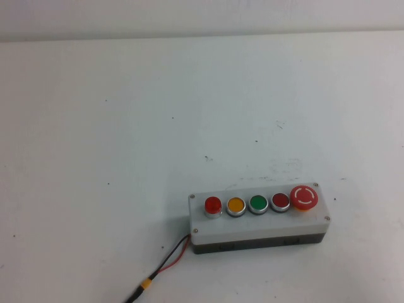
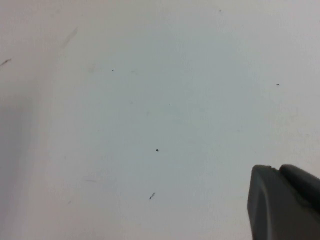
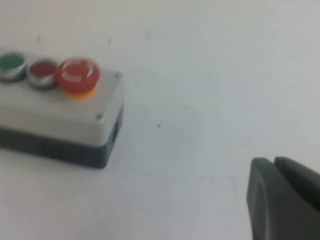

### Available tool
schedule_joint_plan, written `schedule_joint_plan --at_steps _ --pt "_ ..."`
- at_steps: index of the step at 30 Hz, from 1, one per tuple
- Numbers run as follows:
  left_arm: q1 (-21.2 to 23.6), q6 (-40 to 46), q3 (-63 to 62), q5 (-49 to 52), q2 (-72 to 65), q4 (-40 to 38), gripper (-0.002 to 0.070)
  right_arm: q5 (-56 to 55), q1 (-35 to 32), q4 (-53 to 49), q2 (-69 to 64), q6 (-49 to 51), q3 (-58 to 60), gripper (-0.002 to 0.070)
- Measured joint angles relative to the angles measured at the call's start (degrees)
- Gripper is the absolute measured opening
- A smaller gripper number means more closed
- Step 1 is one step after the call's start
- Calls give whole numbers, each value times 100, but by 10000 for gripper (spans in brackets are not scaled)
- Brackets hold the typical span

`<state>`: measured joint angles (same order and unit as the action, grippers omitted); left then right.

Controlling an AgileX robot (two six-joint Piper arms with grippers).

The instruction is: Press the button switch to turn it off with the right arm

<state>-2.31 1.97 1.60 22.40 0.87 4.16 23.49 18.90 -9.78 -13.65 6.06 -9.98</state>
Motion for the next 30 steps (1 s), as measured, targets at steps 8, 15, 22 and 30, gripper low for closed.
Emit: schedule_joint_plan --at_steps 8,15,22,30 --pt "0 0 0 0 0 0 -2 -1475 -1228 914 1406 0 926 -16" --pt "0 0 0 0 0 0 -2 -1775 -1653 1093 1409 0 1146 -16" --pt "0 0 0 0 0 0 -2 -1843 -1492 1104 1409 0 1146 -16" --pt "0 0 0 0 0 0 -2 -1652 -1288 1104 1409 0 1146 -16"
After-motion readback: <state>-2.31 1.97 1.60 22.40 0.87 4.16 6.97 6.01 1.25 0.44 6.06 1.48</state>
